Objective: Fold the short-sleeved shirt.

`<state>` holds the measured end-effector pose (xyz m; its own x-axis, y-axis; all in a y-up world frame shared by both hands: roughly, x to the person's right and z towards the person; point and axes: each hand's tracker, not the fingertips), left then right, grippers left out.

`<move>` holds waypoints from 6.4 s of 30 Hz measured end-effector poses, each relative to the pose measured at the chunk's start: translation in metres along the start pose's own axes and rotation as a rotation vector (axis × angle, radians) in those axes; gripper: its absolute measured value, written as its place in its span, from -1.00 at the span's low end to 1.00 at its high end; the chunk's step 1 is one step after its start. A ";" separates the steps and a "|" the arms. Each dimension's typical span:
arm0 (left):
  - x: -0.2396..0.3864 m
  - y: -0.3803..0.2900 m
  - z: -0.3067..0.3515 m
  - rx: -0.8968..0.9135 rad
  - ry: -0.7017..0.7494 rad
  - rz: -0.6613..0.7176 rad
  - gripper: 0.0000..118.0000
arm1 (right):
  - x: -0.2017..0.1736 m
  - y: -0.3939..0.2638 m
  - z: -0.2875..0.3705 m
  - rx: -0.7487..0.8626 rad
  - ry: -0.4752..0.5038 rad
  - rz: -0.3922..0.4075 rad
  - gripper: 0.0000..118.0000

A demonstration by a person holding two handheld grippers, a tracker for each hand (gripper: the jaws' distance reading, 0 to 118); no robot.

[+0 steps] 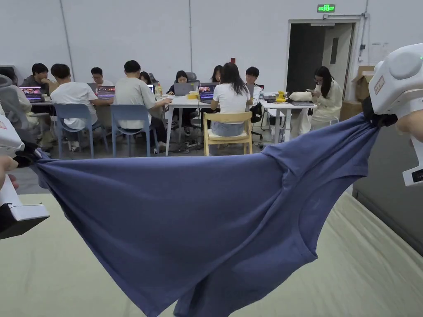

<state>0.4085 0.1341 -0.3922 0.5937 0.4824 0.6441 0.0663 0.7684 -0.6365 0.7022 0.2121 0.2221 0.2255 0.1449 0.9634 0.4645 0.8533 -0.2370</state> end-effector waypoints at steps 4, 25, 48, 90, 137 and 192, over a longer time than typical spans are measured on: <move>0.003 -0.021 -0.010 -0.018 -0.002 -0.082 -1.00 | 0.002 -0.021 -0.011 -0.003 0.050 -0.007 -0.93; -0.181 -0.306 0.060 -0.614 0.101 -0.297 -1.00 | 0.019 -0.425 0.080 -0.272 0.271 0.058 -0.93; -0.302 -0.372 0.075 -0.752 0.184 -0.127 -0.99 | 0.023 -0.600 0.041 -0.829 0.181 0.144 -0.93; -0.260 -0.362 0.087 -0.414 0.205 -0.160 -1.00 | -0.104 -0.461 0.052 -0.466 0.556 0.090 -0.96; -0.019 -0.077 0.119 0.072 -0.093 -0.130 -1.00 | -0.023 -0.094 0.211 0.410 0.058 0.322 -0.94; -0.134 -0.325 0.037 -0.524 0.117 -0.485 -1.00 | -0.001 -0.443 0.004 -0.340 0.298 0.126 -0.94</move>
<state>0.2773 -0.1646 -0.2562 0.4800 0.0675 0.8747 0.7025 0.5677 -0.4293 0.4927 -0.1639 0.3265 0.5107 0.0441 0.8586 0.6608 0.6188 -0.4248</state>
